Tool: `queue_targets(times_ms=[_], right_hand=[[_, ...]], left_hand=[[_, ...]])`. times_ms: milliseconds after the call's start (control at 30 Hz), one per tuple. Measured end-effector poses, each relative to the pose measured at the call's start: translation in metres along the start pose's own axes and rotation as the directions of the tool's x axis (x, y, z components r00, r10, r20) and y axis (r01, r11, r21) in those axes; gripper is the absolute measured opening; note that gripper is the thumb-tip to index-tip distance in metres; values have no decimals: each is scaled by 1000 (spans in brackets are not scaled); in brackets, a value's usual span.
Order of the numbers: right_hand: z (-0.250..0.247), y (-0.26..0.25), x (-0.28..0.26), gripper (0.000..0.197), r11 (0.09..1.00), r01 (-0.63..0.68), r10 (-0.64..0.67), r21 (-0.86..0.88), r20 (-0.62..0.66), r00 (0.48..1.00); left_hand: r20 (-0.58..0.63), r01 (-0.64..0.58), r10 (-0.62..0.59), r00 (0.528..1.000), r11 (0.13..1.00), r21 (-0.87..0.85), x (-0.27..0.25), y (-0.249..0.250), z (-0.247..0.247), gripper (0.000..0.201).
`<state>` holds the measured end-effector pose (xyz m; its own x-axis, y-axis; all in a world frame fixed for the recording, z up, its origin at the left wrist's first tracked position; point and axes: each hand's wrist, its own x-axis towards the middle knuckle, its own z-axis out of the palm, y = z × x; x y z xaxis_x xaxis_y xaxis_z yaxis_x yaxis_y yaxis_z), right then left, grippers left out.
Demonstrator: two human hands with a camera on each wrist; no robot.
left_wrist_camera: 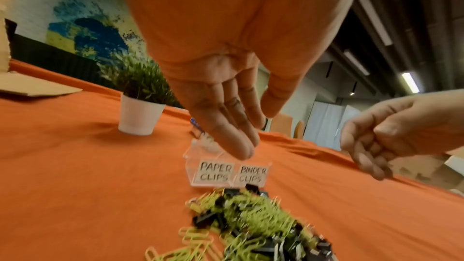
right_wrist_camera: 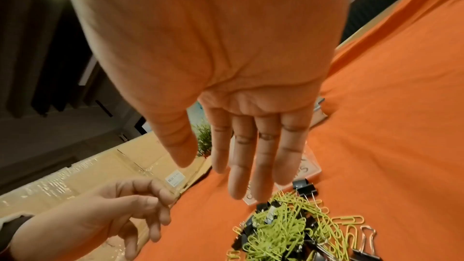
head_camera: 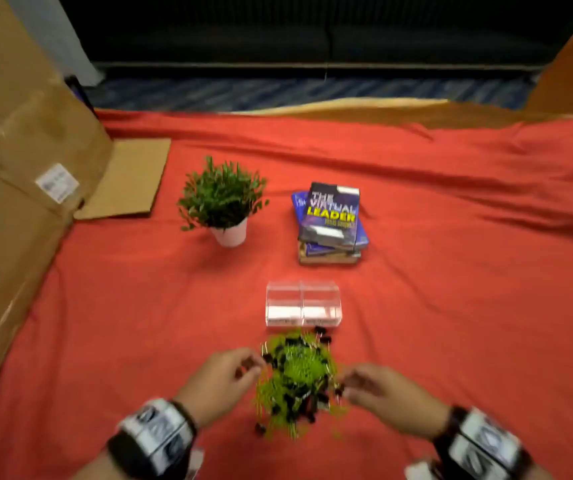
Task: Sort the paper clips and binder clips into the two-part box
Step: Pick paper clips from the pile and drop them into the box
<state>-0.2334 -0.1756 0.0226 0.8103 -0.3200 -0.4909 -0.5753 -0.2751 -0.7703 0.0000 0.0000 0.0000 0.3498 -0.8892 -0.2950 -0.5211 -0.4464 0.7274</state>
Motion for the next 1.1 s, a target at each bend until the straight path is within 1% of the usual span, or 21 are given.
queue_targets(times_ms=[33, 67, 133, 167, 233, 300, 400, 467, 567, 633, 767, 867, 900, 933, 1000, 1033, 1100], right_hand=[[2, 5, 16, 21, 999, 1, -2, -38, -26, 1000], [3, 5, 29, 21, 993, -29, 25, -114, -39, 999], [9, 6, 54, 28, 972, -86, 74, -219, -64, 995], [14, 8, 65, 32, 957, -101, 80, -272, -87, 993], [26, 12, 80, 38, 919, -94, 51, -383, -121, 991], [34, 17, 93, 40, 876, -54, -9, -479, -128, 992], [45, 20, 104, 45, 812, 27, -102, -583, -95, 990], [48, 22, 106, 45, 775, 67, -142, -629, -69, 988], [50, 31, 110, 43, 737, 54, -120, -674, -52, 991], [50, 37, 111, 39, 750, 52, -119, -659, -57, 991], [45, 45, 111, 27, 827, 56, -133, -559, -98, 986], [39, 44, 112, 20, 869, 38, -116, -494, -128, 985], [37, 43, 111, 18, 887, 14, -88, -462, -141, 986], [35, 43, 112, 17, 910, -13, -60, -414, -165, 985], [29, 42, 112, 15, 960, -88, 32, -265, -208, 978], [25, 40, 112, 14, 978, -121, 83, -169, -214, 973], [13, 36, 111, 15, 988, -153, 153, 16, -181, 971]], left_hand=[[-22, 11, -11, 1000, 1000, 16, 13, -4, 5, 18], [-33, 46, -45, 998, 999, 27, 22, -4, 10, 17], [-13, 113, -112, 994, 991, 66, 39, -10, 22, 13], [-6, 133, -133, 991, 987, 88, 46, -14, 31, 12], [11, 161, -164, 986, 976, 145, 51, -20, 46, 13], [11, 131, -136, 991, 971, 200, 55, -22, 55, 14], [24, 13, -21, 999, 954, 300, 58, -16, 69, 17], [33, -54, 45, 998, 945, 322, 61, -11, 77, 18], [63, -83, 65, 996, 937, 339, 70, -6, 87, 25], [87, -85, 57, 995, 926, 368, 75, -3, 92, 28], [100, -62, 25, 995, 923, 379, 78, -6, 97, 41], [113, -79, 38, 993, 918, 389, 79, -8, 96, 37], [117, -85, 42, 992, 916, 391, 79, -9, 96, 35], [121, -84, 40, 992, 918, 388, 79, -10, 96, 35], [121, -64, 20, 992, 925, 375, 79, -12, 95, 34], [112, -42, 2, 994, 931, 362, 79, -14, 95, 34], [93, 24, -56, 994, 950, 312, 79, -15, 94, 30]])
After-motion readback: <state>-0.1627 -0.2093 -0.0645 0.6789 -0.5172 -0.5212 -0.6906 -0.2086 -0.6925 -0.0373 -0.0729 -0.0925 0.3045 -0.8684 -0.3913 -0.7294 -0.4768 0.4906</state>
